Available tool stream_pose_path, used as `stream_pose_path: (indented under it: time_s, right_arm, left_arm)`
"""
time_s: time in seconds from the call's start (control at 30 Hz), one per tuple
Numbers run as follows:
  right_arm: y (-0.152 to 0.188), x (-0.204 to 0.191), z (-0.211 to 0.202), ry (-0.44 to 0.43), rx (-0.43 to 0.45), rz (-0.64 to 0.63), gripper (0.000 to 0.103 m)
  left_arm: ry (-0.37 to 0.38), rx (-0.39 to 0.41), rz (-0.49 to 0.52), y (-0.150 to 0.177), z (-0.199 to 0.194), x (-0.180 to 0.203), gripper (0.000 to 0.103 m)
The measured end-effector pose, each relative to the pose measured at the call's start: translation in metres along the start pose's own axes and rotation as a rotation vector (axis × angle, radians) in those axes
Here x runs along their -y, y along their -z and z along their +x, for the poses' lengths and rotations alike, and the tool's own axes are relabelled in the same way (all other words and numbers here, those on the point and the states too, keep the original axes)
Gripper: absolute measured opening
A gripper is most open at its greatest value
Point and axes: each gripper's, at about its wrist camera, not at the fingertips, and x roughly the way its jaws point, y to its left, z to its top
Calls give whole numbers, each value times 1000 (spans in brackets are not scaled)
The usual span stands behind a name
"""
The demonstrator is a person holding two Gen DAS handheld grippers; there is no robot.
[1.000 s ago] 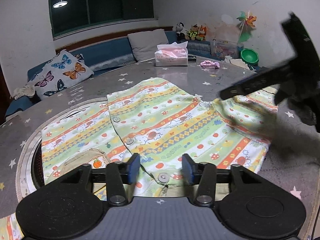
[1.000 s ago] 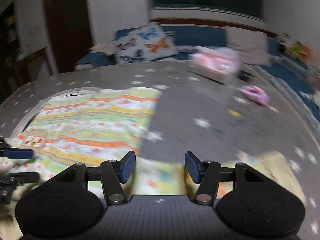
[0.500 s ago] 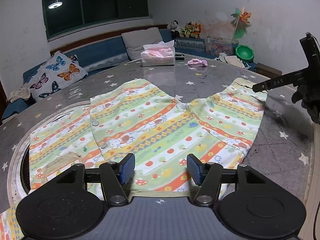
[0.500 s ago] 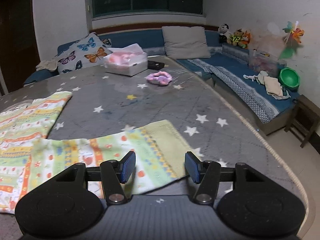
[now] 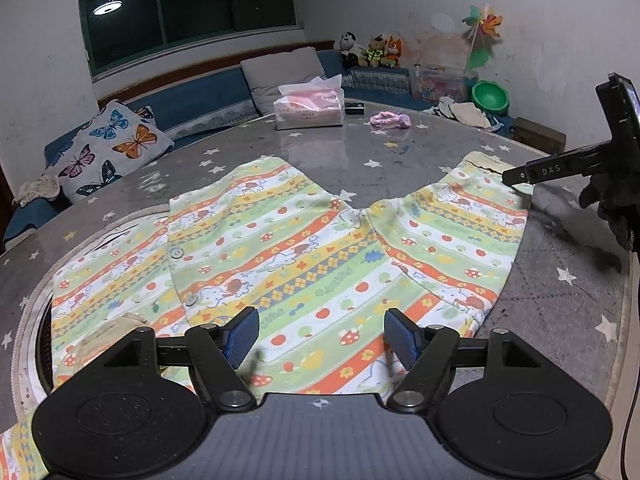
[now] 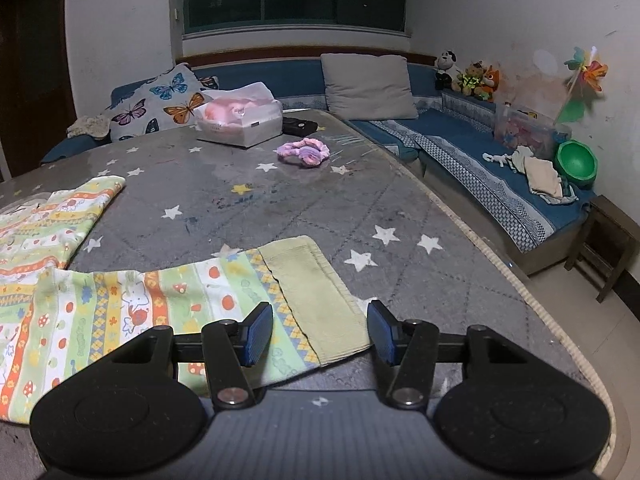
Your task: Fold clothes
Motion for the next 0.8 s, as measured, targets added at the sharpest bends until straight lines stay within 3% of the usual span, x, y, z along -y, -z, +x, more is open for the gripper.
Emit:
stream_pose_path:
  time_s: [0.23, 0.3, 0.37, 0.43, 0.8]
  right_arm:
    - [2, 10, 1, -13, -3, 35, 53]
    - [3, 10, 0, -18, 0, 40, 41]
    - [3, 13, -2, -42, -2, 68, 21]
    - [3, 16, -6, -70, -5, 102, 12]
    - [-27, 9, -61, -151, 134, 139, 9]
  left_arm:
    - [-9, -29, -2, -4, 5, 4, 77]
    - [-9, -35, -5, -6, 6, 6, 79]
    - [-6, -39, -3, -8, 8, 9, 80]
    - [0, -41, 2, -9, 10, 13, 81]
    - [14, -54, 34, -9, 25, 31, 81]
